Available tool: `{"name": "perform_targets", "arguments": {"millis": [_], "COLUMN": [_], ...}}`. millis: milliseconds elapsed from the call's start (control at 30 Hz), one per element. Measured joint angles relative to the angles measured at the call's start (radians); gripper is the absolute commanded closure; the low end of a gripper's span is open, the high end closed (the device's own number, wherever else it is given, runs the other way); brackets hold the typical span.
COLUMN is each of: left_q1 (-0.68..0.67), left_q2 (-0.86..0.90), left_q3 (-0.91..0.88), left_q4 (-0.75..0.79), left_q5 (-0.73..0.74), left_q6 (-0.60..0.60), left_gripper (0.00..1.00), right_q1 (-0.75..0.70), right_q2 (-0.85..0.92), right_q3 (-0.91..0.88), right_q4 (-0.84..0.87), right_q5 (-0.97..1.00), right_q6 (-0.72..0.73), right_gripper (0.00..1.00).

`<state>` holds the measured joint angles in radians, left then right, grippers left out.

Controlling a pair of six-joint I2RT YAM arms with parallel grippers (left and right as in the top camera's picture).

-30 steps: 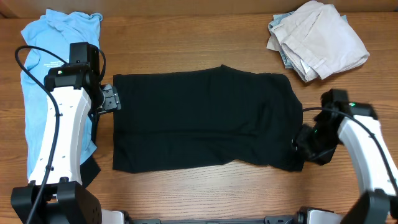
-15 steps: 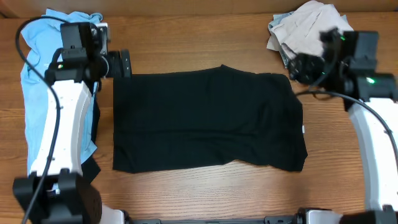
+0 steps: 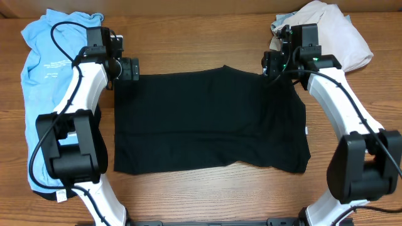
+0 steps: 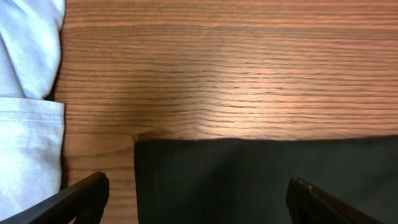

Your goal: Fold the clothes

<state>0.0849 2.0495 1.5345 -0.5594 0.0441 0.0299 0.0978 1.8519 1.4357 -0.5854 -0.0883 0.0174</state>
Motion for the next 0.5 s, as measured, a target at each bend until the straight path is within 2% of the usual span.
{"name": "perform_targets", "arguments": {"millis": [133, 200, 333, 400, 467, 500], "left_q1": [0.0, 0.0, 0.0, 0.0, 0.0, 0.0], "left_q2": [0.05, 0.077, 0.131, 0.134, 0.136, 0.138], "left_q3": [0.009, 0.01, 0.011, 0.018, 0.019, 0.019], "left_q4": [0.012, 0.018, 0.022, 0.026, 0.026, 0.027], "left_q5": [-0.019, -0.028, -0.037, -0.037, -0.041, -0.042], "left_q6": [0.0, 0.0, 0.004, 0.006, 0.002, 0.004], "left_gripper": [0.09, 0.18, 0.28, 0.4, 0.63, 0.71], "right_q1": [0.0, 0.0, 0.0, 0.0, 0.0, 0.0], "right_q2": [0.026, 0.033, 0.049, 0.06, 0.076, 0.085], "right_q3": [0.0, 0.0, 0.0, 0.0, 0.0, 0.0], "right_q4": [0.031, 0.039, 0.061, 0.066, 0.073, 0.078], "right_q5": [0.011, 0.015, 0.018, 0.019, 0.018, 0.018], "right_q6": [-0.011, -0.014, -0.021, -0.022, -0.023, -0.024], "right_gripper": [0.33, 0.34, 0.37, 0.38, 0.41, 0.43]}}
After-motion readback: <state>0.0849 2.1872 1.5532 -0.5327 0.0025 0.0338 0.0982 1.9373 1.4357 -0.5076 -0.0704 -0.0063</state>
